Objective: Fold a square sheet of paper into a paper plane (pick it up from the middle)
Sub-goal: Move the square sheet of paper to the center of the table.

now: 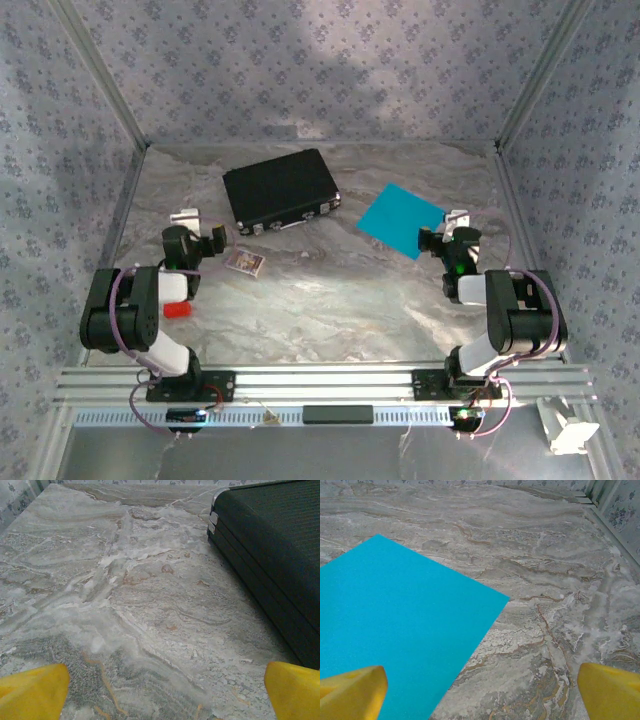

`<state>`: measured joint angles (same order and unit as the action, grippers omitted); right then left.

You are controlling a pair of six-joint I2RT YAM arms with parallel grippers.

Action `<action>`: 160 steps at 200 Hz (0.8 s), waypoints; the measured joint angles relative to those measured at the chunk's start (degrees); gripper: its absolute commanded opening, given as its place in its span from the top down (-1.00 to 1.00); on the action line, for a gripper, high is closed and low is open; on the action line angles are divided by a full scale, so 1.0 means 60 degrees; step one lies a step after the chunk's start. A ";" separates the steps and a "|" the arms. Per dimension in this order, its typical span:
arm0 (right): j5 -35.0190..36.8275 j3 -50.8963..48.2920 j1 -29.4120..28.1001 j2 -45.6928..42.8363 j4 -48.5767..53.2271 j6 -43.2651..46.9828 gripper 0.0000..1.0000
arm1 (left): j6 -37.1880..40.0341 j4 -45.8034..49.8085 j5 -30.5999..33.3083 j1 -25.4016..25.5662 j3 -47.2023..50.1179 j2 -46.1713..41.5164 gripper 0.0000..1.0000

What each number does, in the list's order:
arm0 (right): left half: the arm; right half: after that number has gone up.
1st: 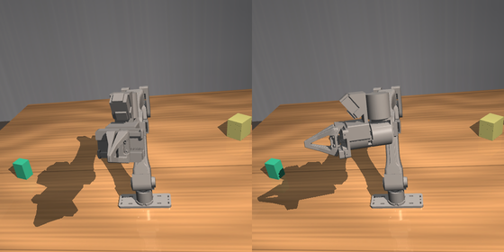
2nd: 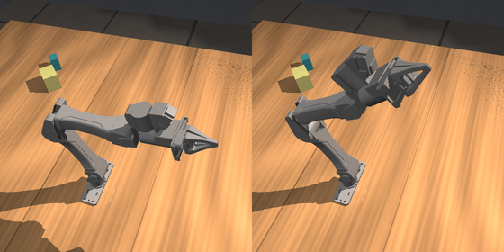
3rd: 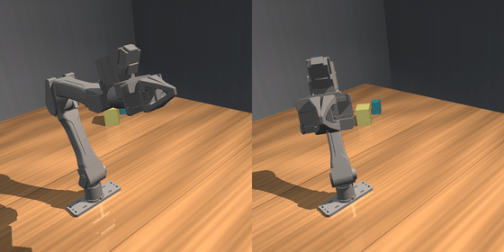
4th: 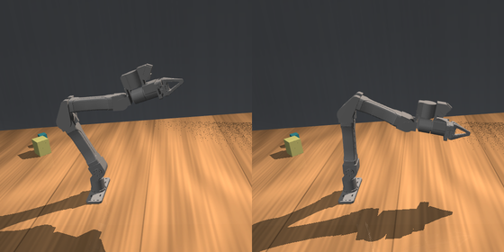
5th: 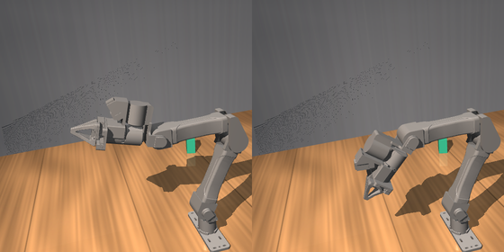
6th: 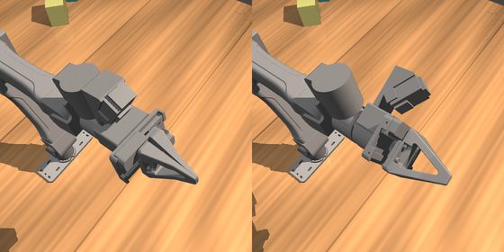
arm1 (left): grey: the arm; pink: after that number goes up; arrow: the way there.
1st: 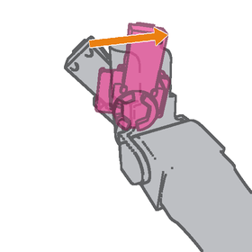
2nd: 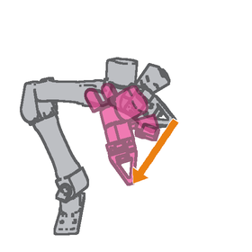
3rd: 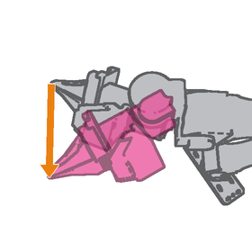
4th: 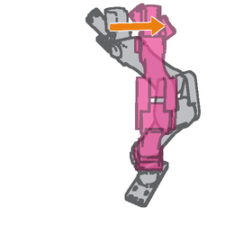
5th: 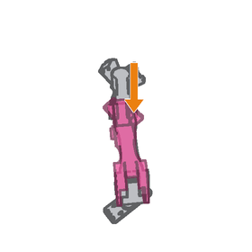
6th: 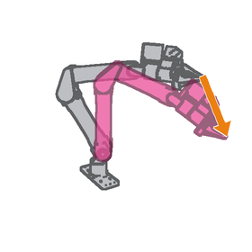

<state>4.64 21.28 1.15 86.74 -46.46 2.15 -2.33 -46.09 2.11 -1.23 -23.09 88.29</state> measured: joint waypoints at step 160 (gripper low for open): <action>-0.0532 0.0000 0.0270 0.0000 0.0000 -0.0142 -0.99 | -0.0004 0.0000 -0.0036 -0.0004 0.0000 0.0000 -0.99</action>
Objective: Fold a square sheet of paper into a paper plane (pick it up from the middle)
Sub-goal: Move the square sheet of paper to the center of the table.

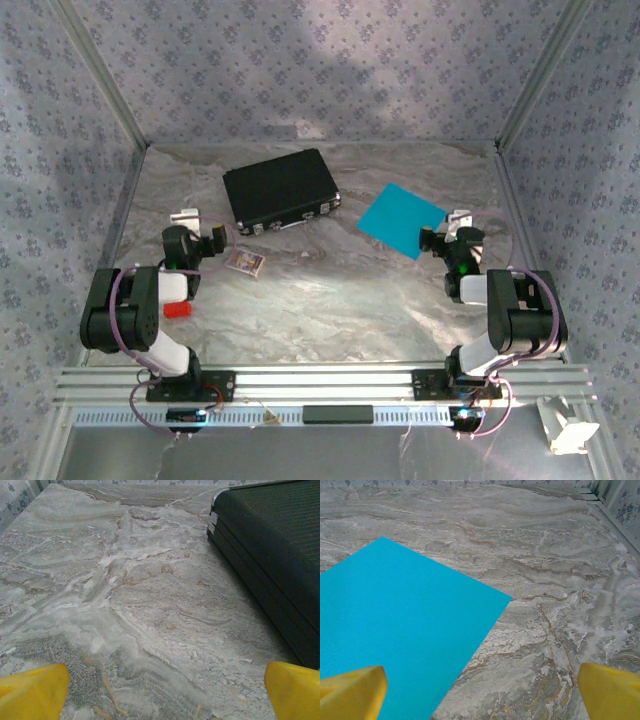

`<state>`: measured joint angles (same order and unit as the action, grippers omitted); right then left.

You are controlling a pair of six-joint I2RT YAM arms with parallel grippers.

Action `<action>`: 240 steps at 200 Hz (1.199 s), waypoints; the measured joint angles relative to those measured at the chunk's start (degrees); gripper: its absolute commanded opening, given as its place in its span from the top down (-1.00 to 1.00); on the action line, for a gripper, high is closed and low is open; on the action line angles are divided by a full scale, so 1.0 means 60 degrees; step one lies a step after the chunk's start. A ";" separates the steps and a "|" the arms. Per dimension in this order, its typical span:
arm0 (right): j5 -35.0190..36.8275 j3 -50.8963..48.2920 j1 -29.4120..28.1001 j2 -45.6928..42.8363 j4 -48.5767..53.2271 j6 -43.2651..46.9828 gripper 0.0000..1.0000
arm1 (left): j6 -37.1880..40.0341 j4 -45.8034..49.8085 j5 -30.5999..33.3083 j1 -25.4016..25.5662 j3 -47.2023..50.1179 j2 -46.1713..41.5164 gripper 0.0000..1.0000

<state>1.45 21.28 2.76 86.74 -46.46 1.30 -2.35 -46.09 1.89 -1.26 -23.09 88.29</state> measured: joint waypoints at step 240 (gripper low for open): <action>0.0433 0.3985 -0.0758 -0.1410 0.6521 -0.1996 -0.98 | -0.2568 0.4087 -0.0171 0.0164 -0.0648 -0.5093 -0.99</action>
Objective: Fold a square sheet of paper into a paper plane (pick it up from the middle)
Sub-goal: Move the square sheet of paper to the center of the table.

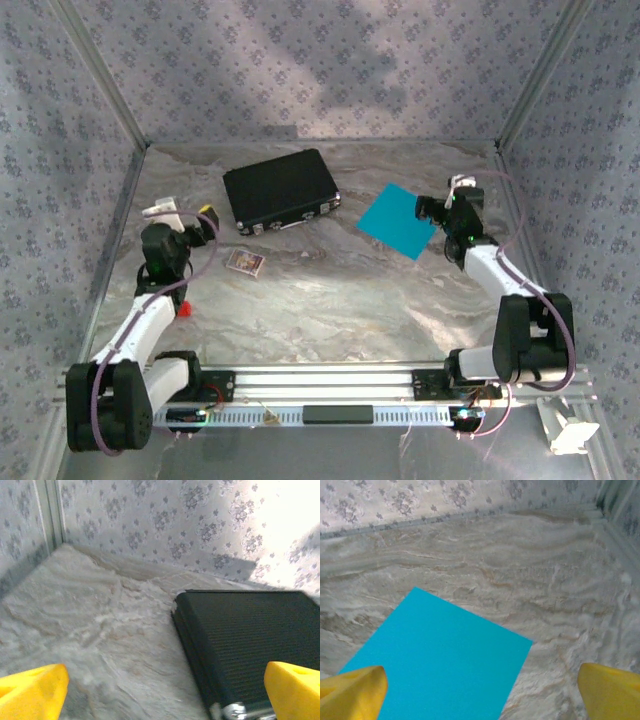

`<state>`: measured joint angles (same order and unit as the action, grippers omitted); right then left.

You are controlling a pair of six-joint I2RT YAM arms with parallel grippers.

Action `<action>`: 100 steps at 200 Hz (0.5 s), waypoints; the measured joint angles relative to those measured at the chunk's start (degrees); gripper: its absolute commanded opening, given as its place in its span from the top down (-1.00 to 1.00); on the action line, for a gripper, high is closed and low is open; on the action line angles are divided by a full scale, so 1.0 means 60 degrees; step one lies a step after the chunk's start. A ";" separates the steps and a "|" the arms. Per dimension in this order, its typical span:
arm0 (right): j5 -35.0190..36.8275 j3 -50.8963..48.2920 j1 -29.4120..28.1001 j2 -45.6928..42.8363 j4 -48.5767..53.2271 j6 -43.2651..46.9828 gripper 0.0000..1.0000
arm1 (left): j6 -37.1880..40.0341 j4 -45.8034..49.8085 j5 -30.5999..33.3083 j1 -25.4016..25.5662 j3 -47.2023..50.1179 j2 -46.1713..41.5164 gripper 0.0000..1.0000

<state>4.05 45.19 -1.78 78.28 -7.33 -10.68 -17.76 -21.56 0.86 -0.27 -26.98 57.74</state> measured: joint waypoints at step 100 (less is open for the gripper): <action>-0.4095 0.1931 0.0011 0.3224 0.2011 -0.3417 -0.97 | -0.3566 0.3439 -0.2259 0.0769 -0.1395 0.0215 -0.99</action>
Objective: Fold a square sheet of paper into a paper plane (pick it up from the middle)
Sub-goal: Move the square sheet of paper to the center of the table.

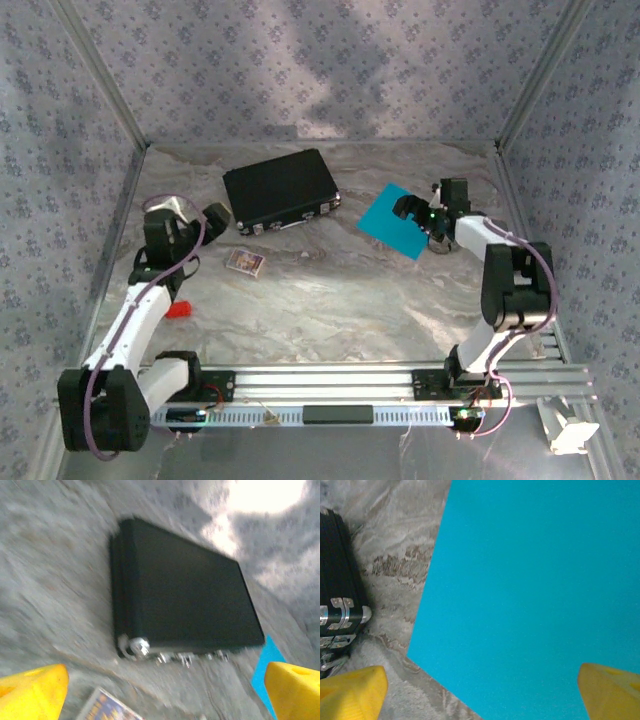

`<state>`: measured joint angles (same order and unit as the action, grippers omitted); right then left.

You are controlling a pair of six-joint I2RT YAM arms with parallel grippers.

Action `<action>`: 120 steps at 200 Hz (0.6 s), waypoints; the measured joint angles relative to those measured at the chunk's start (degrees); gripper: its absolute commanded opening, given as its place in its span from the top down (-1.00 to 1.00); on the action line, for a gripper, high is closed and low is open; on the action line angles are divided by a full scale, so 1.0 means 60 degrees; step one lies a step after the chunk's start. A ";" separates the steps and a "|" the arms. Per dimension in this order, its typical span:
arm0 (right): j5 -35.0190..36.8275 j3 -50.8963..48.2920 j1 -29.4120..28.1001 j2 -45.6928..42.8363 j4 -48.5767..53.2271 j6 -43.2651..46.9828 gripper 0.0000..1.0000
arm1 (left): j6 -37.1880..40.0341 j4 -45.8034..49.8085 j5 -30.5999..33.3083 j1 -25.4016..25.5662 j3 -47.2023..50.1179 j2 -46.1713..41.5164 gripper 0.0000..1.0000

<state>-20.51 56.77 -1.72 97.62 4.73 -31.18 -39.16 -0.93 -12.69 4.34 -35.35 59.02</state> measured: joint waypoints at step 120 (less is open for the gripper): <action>-0.0721 0.1115 -0.0393 0.1541 0.0736 -0.0353 -0.91 | -0.0164 0.0667 0.0401 0.3931 -0.0353 0.1701 -0.99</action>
<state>-24.84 63.46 -4.08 106.87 9.15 -33.30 -40.14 3.07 -10.28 27.92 -37.47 69.23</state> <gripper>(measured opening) 0.957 0.997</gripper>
